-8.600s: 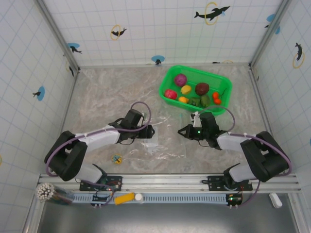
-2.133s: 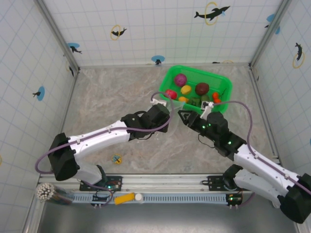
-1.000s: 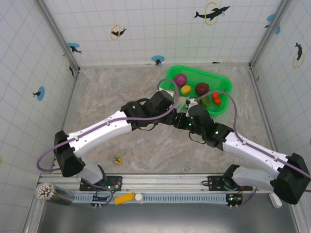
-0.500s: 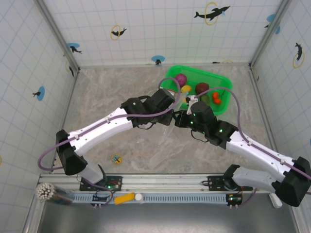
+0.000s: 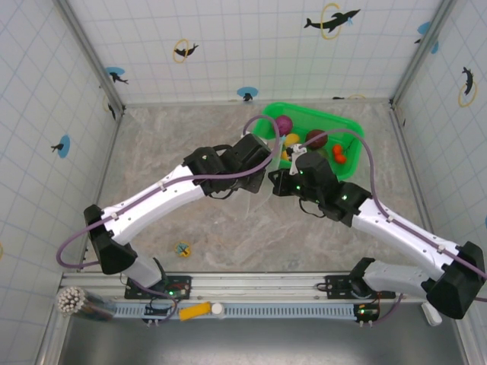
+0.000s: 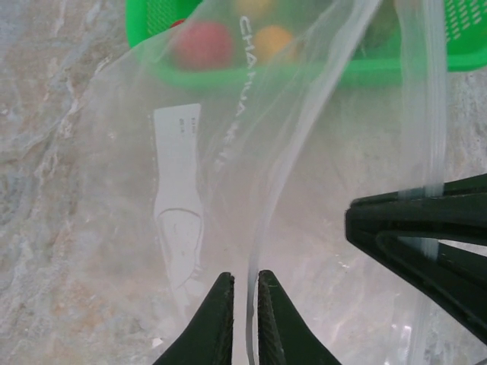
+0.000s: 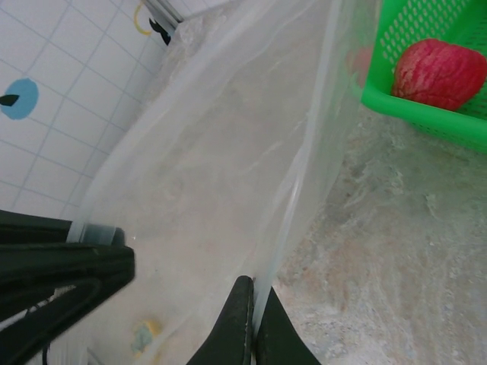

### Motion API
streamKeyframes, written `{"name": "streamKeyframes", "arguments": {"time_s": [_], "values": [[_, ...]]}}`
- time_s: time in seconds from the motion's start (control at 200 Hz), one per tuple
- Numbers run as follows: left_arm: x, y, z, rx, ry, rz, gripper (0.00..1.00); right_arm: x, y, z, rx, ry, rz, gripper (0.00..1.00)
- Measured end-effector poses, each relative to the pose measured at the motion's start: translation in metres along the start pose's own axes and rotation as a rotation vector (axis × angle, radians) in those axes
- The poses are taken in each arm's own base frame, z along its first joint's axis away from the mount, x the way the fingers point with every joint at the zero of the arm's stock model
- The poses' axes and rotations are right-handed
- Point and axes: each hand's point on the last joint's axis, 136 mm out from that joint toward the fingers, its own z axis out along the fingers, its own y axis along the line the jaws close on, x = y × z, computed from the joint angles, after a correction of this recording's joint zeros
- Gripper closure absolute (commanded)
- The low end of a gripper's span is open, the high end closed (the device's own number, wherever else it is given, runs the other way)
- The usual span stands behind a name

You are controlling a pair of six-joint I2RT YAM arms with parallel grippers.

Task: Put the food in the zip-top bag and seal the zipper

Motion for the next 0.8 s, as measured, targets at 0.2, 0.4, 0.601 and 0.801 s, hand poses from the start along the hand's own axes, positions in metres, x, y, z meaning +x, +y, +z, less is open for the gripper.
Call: {"name": "streamKeyframes", "arguments": {"time_s": [0.2,0.4,0.601,0.801], "values": [[-0.008,0.01,0.002,0.021,-0.008,-0.03,0.81,-0.003,-0.006,0.0,-0.003,0.005,-0.015,0.98],[-0.006,0.008,0.011,0.093,0.002,-0.062,0.74,-0.002,-0.003,0.0,-0.024,0.021,-0.041,0.98],[-0.008,0.001,0.018,0.123,0.014,-0.064,0.75,0.001,0.0,0.0,-0.042,0.035,-0.064,0.98],[-0.012,-0.002,0.021,0.136,0.015,-0.06,1.0,0.002,-0.001,-0.001,-0.041,0.04,-0.077,0.98]]}}
